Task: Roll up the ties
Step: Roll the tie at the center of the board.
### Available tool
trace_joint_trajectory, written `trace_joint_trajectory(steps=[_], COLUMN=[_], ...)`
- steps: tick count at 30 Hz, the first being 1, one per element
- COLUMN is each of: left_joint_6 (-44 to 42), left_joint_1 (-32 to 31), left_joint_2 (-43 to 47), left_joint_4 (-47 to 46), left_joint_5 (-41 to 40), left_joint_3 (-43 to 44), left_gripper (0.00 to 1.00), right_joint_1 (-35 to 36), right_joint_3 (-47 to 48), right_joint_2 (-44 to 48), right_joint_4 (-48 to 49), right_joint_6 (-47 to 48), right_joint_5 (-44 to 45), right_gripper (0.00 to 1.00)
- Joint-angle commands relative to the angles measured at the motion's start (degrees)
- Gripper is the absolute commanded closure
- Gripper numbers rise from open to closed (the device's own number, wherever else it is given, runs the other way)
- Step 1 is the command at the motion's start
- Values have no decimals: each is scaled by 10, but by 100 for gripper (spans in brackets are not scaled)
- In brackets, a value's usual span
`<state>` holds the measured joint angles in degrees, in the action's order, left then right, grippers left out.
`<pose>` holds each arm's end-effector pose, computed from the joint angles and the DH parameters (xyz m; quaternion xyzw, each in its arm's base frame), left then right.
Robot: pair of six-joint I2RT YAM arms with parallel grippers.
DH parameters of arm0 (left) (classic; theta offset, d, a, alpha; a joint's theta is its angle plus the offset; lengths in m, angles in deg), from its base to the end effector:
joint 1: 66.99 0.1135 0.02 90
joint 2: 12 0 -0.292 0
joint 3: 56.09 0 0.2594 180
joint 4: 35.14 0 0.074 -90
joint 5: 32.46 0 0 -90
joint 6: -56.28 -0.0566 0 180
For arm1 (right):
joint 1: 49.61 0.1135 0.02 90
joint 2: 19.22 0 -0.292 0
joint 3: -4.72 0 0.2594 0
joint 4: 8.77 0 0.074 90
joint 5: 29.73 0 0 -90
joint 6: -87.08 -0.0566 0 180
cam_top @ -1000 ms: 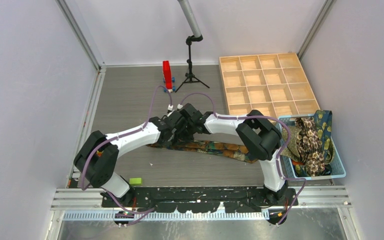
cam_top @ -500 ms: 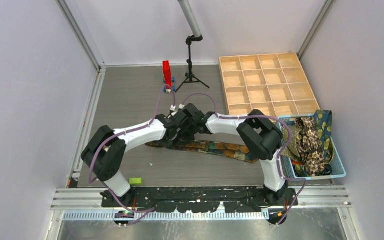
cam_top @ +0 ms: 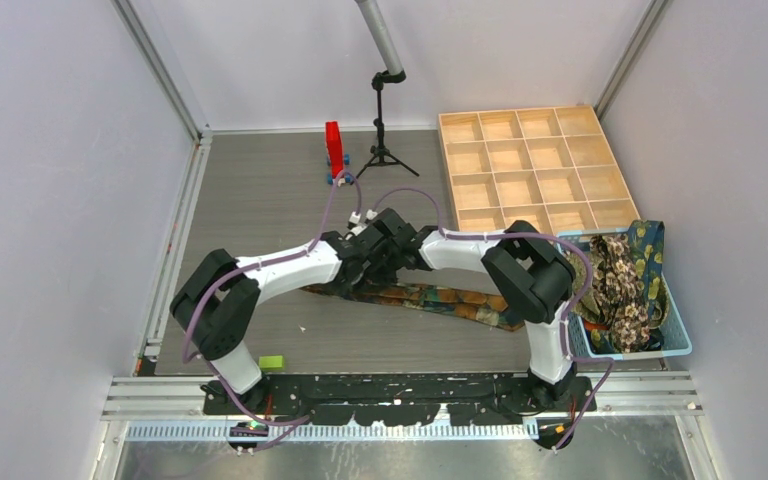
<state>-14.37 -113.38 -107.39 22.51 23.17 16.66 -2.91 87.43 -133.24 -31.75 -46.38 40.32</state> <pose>0.2350 -0.2004 0.1854 0.1982 0.9314 0.2034 0.2277 0.2841 0.3296 0.1421 -0.0796 0.9356 0.3302 0.0965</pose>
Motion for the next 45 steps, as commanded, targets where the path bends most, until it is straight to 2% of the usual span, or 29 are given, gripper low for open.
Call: trace_joint_trajectory(steps=[1, 8, 13, 16, 20, 22, 25, 28, 31, 39, 45], left_joint_6=[7, 10, 21, 40, 84, 89, 100, 106, 108, 97, 92], left_joint_1=[-8, -10, -10, -9, 2, 22, 80, 169, 223, 301, 325], left_joint_2=[-5, 24, 83, 128, 194, 232, 295, 371, 411, 390, 361], left_joint_4=[22, 28, 26, 17, -1, -21, -61, -117, -145, -175, -178], left_joint_5=[-12, -3, 5, -2, -20, 0, 83, 194, 253, 398, 420], left_joint_3=[22, 54, 47, 28, -20, -50, -102, -164, -202, -224, -219], left_gripper=[65, 47, 33, 25, 7, 1, 0, 0, 0, 5, 7], right_joint_1=[-6, -6, -5, -5, -4, -2, 5, 14, 18, 26, 33], right_joint_3=[-26, -1, 15, 25, 44, 55, 78, 102, 111, 146, 163], right_joint_2=[-6, 0, 5, 11, 24, 32, 44, 49, 50, 11, -23], right_joint_4=[-83, -105, -121, -130, -137, -137, -132, -125, -97, -48, -43], right_joint_6=[34, 48, 56, 62, 71, 75, 75, 66, 46, -12, -31], right_joint_5=[68, 65, 61, 58, 43, 34, 17, 5, -5, -8, 9], right_gripper=[76, 76, 76, 74, 70, 67, 62, 59, 56, 57, 60])
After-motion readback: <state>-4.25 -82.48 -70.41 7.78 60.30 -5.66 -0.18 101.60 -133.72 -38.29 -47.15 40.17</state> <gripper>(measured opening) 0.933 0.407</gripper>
